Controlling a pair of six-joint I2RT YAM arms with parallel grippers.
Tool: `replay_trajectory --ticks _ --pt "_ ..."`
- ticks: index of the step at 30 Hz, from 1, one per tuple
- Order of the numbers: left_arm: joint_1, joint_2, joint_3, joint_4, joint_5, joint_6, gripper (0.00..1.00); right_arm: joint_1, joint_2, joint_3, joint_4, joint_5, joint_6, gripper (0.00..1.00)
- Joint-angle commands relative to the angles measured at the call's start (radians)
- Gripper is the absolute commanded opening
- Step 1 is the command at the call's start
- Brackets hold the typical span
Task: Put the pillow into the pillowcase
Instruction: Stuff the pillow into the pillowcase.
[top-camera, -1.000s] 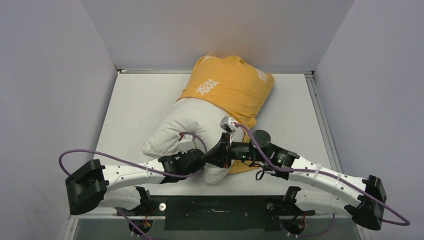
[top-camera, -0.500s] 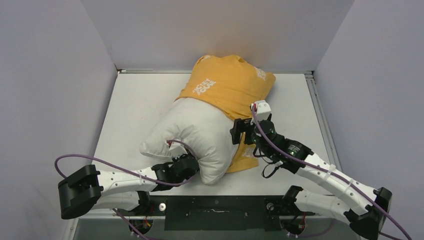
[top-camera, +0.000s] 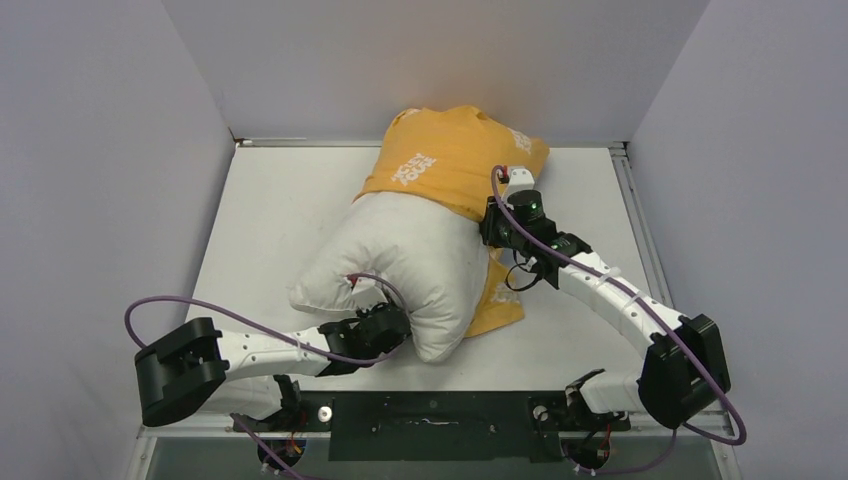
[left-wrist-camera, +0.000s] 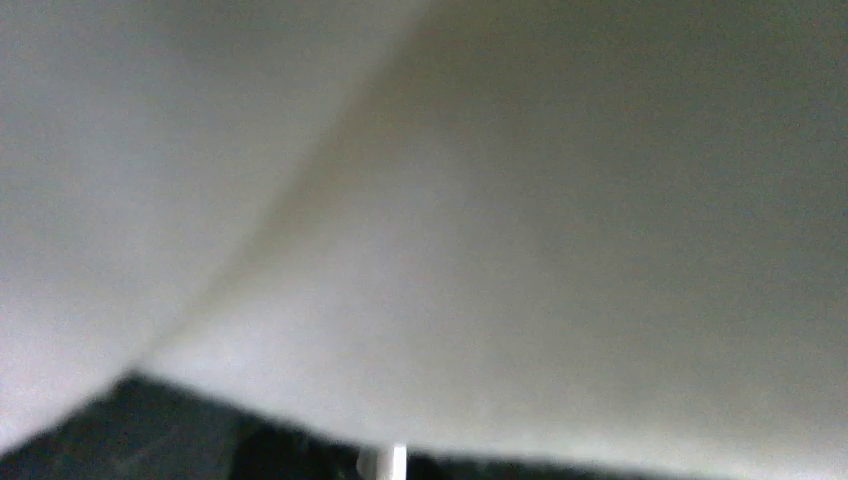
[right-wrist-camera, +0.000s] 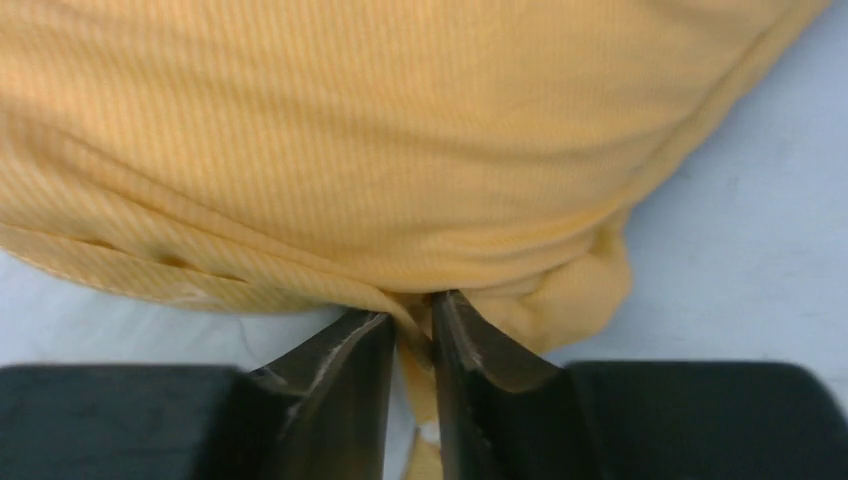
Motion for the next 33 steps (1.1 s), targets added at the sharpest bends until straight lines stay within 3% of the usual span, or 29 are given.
replay_trajectory --ticks 1,5,16,24,30,33 --pt "0.002 0.022 0.070 0.072 0.045 0.025 0.00 -0.044 0.016 0.036 0.187 -0.252 -0.019 0.09" --pt "0.003 0.037 0.086 0.071 0.046 0.036 0.00 -0.052 -0.051 0.031 0.185 -0.416 -0.024 0.05" --pt "0.006 0.014 0.101 0.066 0.039 0.042 0.00 -0.021 -0.196 -0.003 0.203 -1.074 0.022 0.05" --pt "0.004 0.007 0.104 0.059 0.018 0.019 0.00 0.279 -0.175 -0.080 0.097 -1.022 -0.041 0.05" --pt "0.000 0.024 0.110 0.046 -0.006 -0.025 0.00 0.553 -0.139 -0.111 0.133 -0.996 -0.004 0.05" --pt "-0.001 0.030 0.119 0.005 -0.025 -0.052 0.00 0.591 -0.131 -0.083 0.050 -0.889 -0.050 0.05"
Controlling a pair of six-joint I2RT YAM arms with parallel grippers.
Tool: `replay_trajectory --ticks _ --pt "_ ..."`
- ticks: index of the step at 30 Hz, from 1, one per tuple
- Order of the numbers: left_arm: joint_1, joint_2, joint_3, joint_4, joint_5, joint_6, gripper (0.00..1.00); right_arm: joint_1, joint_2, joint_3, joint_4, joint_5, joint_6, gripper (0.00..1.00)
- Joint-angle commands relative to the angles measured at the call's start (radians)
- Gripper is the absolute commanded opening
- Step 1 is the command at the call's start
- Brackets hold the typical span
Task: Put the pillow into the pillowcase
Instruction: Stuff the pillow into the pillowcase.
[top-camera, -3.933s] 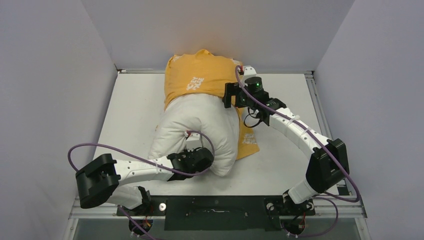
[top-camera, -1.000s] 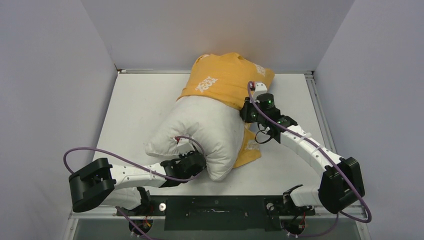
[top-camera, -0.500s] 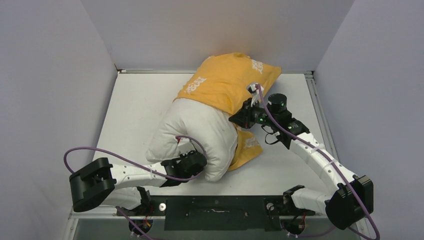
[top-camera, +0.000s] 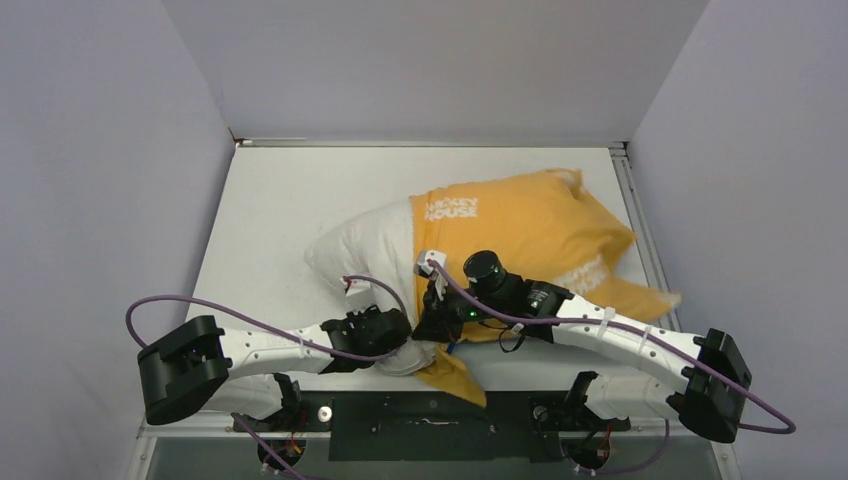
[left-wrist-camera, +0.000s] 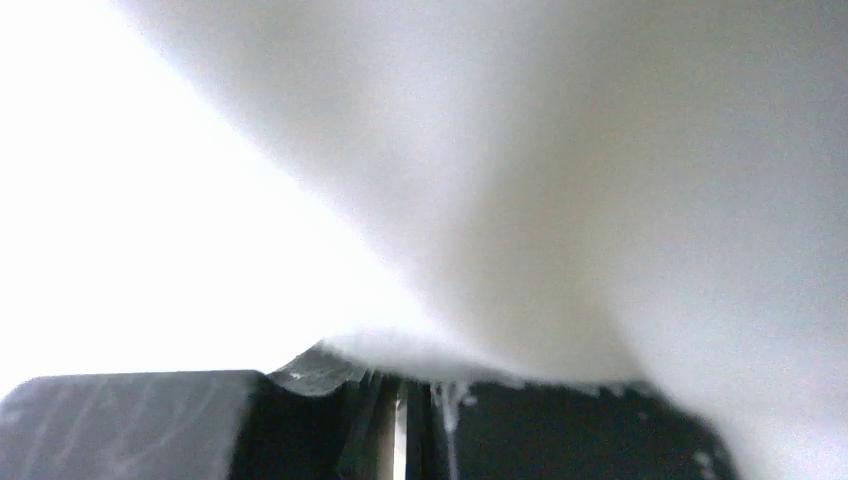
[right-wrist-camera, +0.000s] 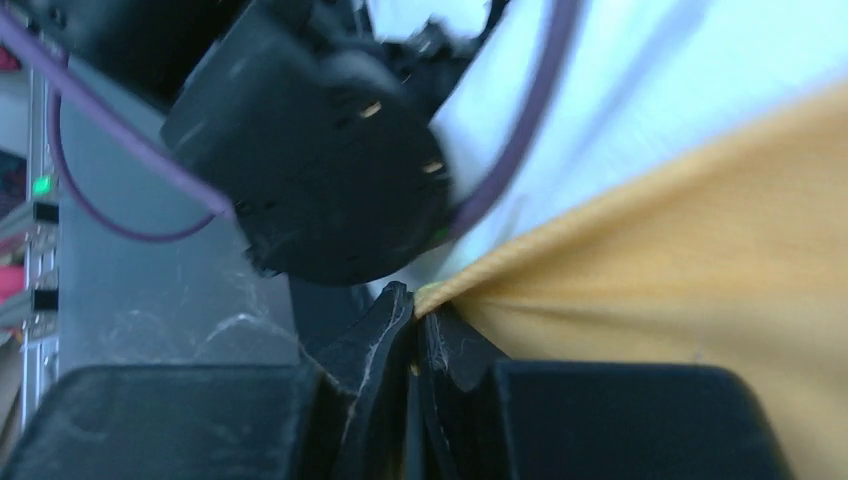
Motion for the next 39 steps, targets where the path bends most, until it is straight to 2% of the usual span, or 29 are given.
replay_trajectory --ticks 1,4,5,6,8,9,11,13,17,26,28,31,34,36,37,39 --pt "-0.008 0.001 0.081 0.184 0.021 -0.052 0.00 0.150 -0.006 0.049 -0.031 -0.153 0.016 0.05" --pt "-0.013 -0.027 0.064 0.183 0.005 -0.057 0.00 0.099 -0.061 0.091 -0.133 0.052 0.010 0.05" --pt "-0.013 -0.038 0.056 0.183 0.003 -0.057 0.00 0.089 -0.086 0.106 -0.153 0.134 0.017 0.09" --pt "-0.013 -0.048 0.048 0.187 0.002 -0.054 0.00 0.085 -0.109 0.129 -0.185 0.234 0.021 0.18" --pt "-0.013 -0.066 0.035 0.193 0.000 -0.049 0.00 0.085 -0.159 0.161 -0.216 0.396 0.034 0.44" --pt "-0.013 -0.072 0.033 0.194 -0.001 -0.047 0.00 0.086 -0.182 0.179 -0.238 0.483 0.042 0.53" --pt "-0.014 -0.078 0.032 0.195 0.001 -0.039 0.00 0.086 -0.219 0.211 -0.252 0.587 0.049 0.65" --pt "-0.013 -0.079 0.035 0.195 0.003 -0.031 0.00 0.086 -0.239 0.249 -0.281 0.718 0.061 0.72" --pt "-0.013 -0.071 0.038 0.207 0.009 -0.023 0.00 0.085 -0.214 0.336 -0.356 0.985 0.072 0.75" --pt "-0.013 -0.055 0.050 0.217 0.026 -0.008 0.00 0.075 0.047 0.479 -0.523 1.301 0.137 0.77" --pt "-0.014 -0.059 0.047 0.217 0.027 -0.007 0.00 0.063 0.081 0.485 -0.553 1.361 0.165 0.76" --pt "-0.015 -0.070 0.042 0.219 0.027 -0.007 0.00 0.020 0.114 0.474 -0.567 1.385 0.186 0.69" --pt "-0.015 -0.072 0.038 0.229 0.029 -0.004 0.00 -0.011 0.134 0.458 -0.575 1.404 0.197 0.66" --pt "-0.015 -0.067 0.037 0.233 0.031 -0.003 0.00 -0.021 0.140 0.449 -0.565 1.387 0.189 0.56" --pt "-0.015 -0.065 0.038 0.235 0.033 -0.003 0.00 -0.029 0.140 0.445 -0.554 1.362 0.180 0.48" --pt "-0.016 -0.059 0.038 0.240 0.034 -0.002 0.00 -0.040 0.130 0.440 -0.530 1.315 0.164 0.20"
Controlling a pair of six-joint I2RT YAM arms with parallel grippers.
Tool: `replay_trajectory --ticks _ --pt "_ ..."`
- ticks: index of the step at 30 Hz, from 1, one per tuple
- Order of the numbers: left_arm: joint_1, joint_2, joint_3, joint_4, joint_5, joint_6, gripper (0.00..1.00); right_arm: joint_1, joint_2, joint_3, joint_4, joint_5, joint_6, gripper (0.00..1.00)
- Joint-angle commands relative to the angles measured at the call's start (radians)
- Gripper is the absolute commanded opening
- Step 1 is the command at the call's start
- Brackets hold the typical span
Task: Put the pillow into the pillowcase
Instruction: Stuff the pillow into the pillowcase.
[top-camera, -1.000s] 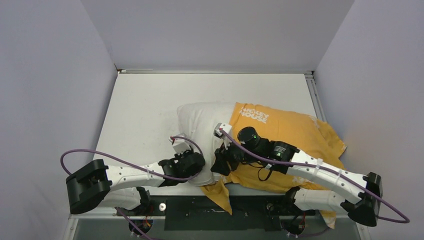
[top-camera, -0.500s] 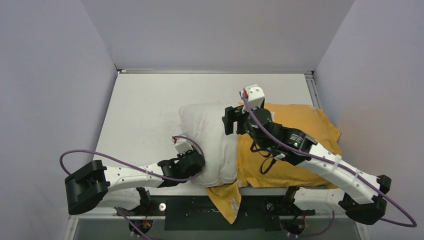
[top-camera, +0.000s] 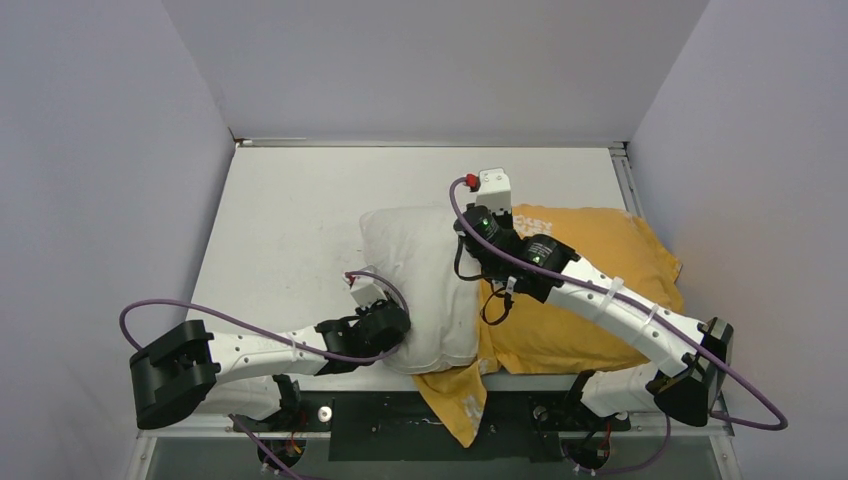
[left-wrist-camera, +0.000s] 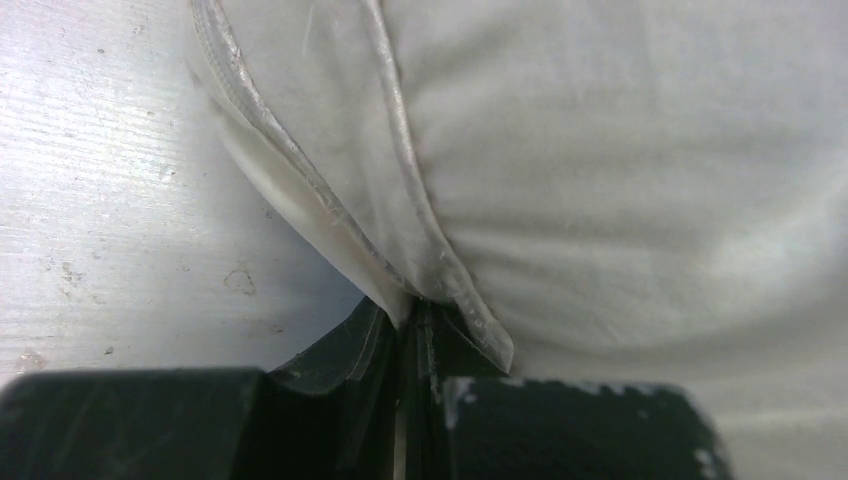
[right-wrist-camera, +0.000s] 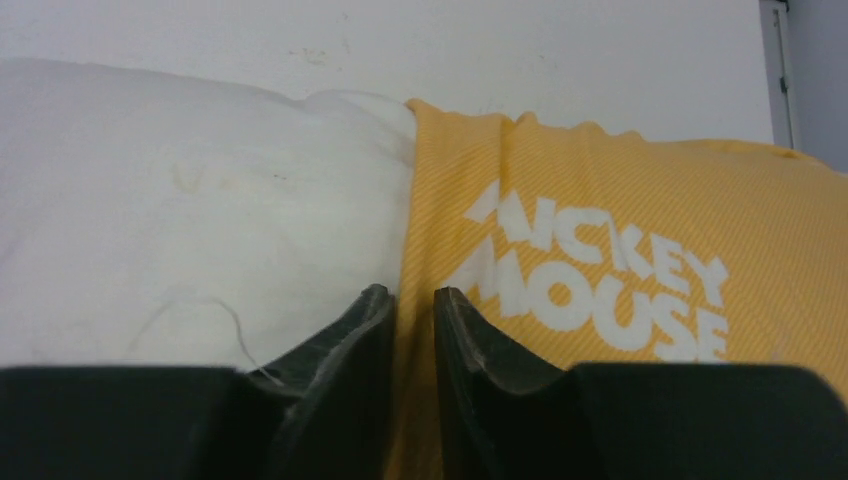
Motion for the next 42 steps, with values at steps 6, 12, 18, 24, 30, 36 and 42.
replay_trajectory --ticks 6,12,18,24,30,36,42 --pt "-0.004 0.012 0.044 0.122 0.010 0.013 0.00 -0.026 -0.107 -0.014 0.142 -0.318 -0.073 0.05" --pt "-0.006 0.065 0.079 0.141 0.033 0.033 0.00 -0.021 -0.188 -0.073 0.357 -0.765 -0.034 0.05" --pt "-0.013 0.121 0.126 0.152 0.054 0.044 0.00 0.138 -0.118 -0.105 0.472 -0.922 0.029 0.05" --pt "-0.016 0.136 0.127 0.174 0.064 0.051 0.00 0.248 -0.121 -0.278 0.840 -1.109 0.173 0.05" --pt "-0.015 0.173 0.135 0.188 0.073 0.050 0.00 0.300 -0.097 -0.401 1.153 -1.255 0.340 0.05" --pt "-0.015 0.188 0.151 0.161 0.070 0.049 0.00 0.319 -0.154 -0.307 0.764 -0.926 0.177 0.06" --pt "-0.015 0.166 0.133 0.154 0.061 0.048 0.00 0.316 -0.301 -0.177 0.336 -0.318 0.067 0.40"
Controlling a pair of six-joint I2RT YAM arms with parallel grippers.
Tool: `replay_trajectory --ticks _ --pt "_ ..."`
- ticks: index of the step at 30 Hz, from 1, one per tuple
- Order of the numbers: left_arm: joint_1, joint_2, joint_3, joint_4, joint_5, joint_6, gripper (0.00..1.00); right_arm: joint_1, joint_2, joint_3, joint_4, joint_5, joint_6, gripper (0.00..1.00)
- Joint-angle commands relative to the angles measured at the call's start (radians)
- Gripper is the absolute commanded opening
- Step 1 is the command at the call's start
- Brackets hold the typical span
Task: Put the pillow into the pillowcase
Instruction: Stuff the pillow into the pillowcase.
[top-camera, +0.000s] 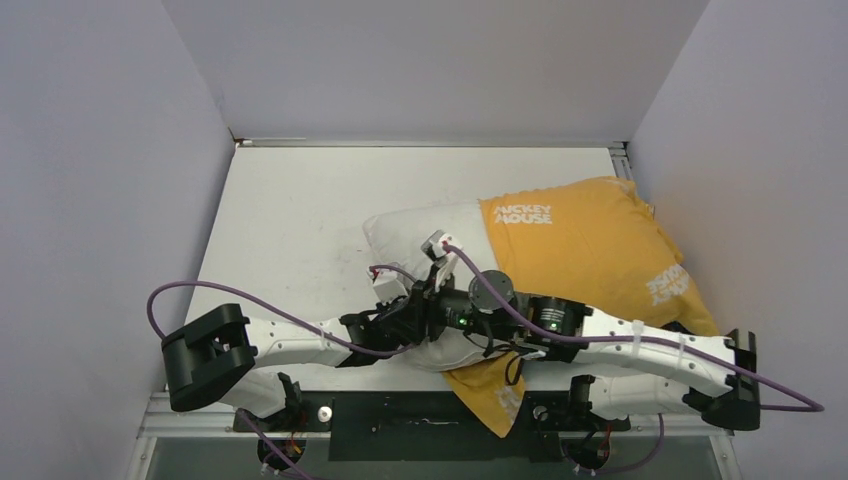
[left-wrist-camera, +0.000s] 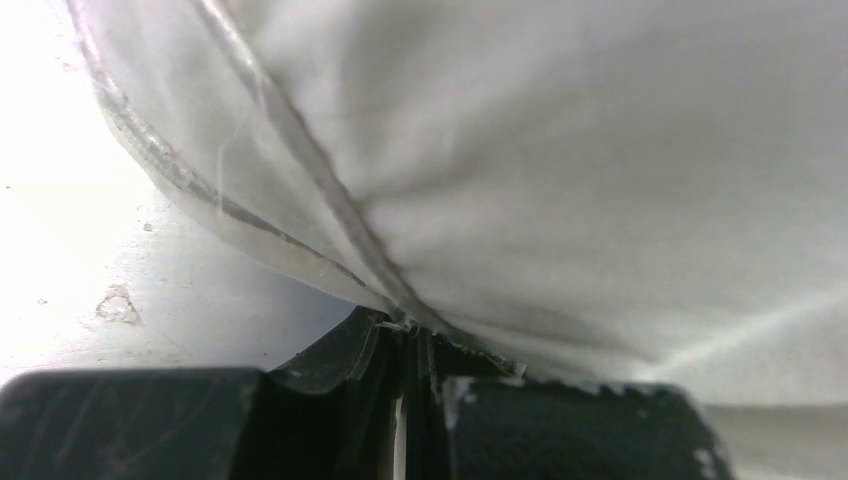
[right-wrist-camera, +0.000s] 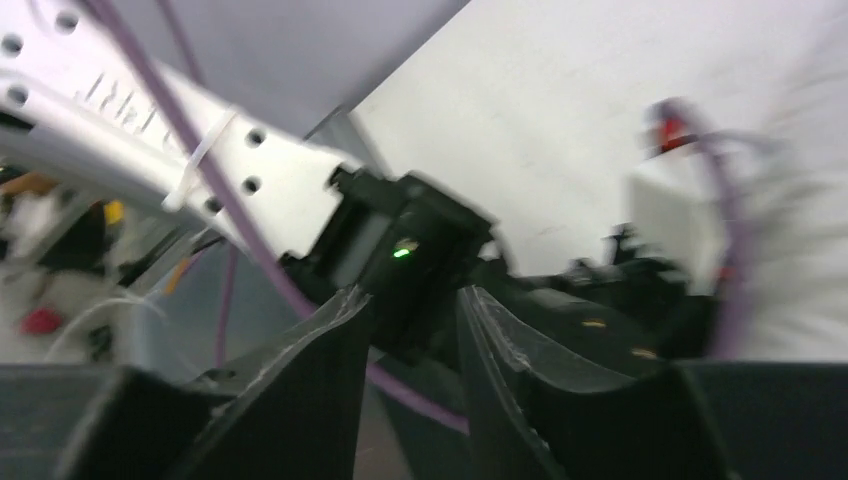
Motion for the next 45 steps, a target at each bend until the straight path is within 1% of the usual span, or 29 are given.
replay_trajectory --ticks 1,4,6,8,10,11,13,18,20,21,24,25,26,27,30,34,38,42,45 --pt "-0.007 -0.021 0.035 0.060 -0.014 -0.003 0.00 -0.017 -0.131 0.144 -0.328 0.586 -0.139 0.49" --pt "-0.007 -0.028 0.030 0.057 -0.017 -0.004 0.00 -0.021 -0.144 0.202 -0.465 0.794 -0.159 0.71" --pt "-0.007 -0.031 0.032 0.053 -0.018 -0.004 0.00 -0.027 -0.140 0.229 -0.545 0.901 -0.161 0.81" --pt "-0.007 -0.032 0.033 0.053 -0.018 -0.002 0.00 -0.042 -0.131 0.244 -0.610 0.987 -0.157 0.88" --pt "-0.007 -0.032 0.036 0.050 -0.018 -0.002 0.00 -0.090 -0.111 0.248 -0.669 1.032 -0.151 0.92" --pt "-0.007 -0.031 0.037 0.049 -0.017 -0.001 0.00 -0.129 -0.099 0.248 -0.688 1.034 -0.153 0.93" --pt "-0.007 -0.028 0.039 0.047 -0.017 0.000 0.00 -0.231 -0.074 0.233 -0.692 0.967 -0.179 0.93" --pt "-0.007 -0.025 0.040 0.045 -0.013 0.000 0.00 -0.463 -0.023 0.138 -0.616 0.705 -0.268 0.92" --pt "-0.007 -0.027 0.041 0.044 -0.012 0.001 0.00 -0.533 -0.001 0.106 -0.593 0.632 -0.287 0.86" --pt "-0.007 -0.028 0.039 0.043 -0.012 0.001 0.00 -0.559 0.007 0.094 -0.581 0.608 -0.294 0.77" --pt "-0.007 -0.035 0.037 0.039 -0.014 0.001 0.00 -0.590 0.015 0.091 -0.573 0.611 -0.303 0.32" --pt "-0.007 -0.037 0.034 0.039 -0.015 0.000 0.00 -0.591 0.015 0.100 -0.574 0.620 -0.304 0.19" --pt "-0.007 -0.037 0.033 0.040 -0.015 0.000 0.00 -0.591 0.013 0.113 -0.576 0.619 -0.307 0.10" --pt "-0.007 -0.035 0.033 0.041 -0.016 0.000 0.00 -0.591 0.007 0.128 -0.576 0.611 -0.312 0.06" --pt "-0.007 -0.029 0.037 0.043 -0.015 0.000 0.00 -0.591 -0.032 0.160 -0.528 0.468 -0.352 0.05" --pt "-0.007 -0.016 0.045 0.042 -0.010 0.003 0.00 -0.591 -0.070 0.194 -0.447 0.096 -0.377 0.05" --pt "-0.007 -0.010 0.049 0.044 -0.009 0.004 0.00 -0.592 -0.090 0.197 -0.357 -0.157 -0.320 0.05" --pt "-0.007 -0.016 0.049 0.042 -0.009 0.004 0.00 -0.590 -0.072 0.184 -0.240 -0.397 -0.237 0.05" --pt "-0.007 -0.016 0.049 0.048 -0.010 0.004 0.00 -0.586 -0.050 0.119 -0.063 -0.581 -0.117 0.05"
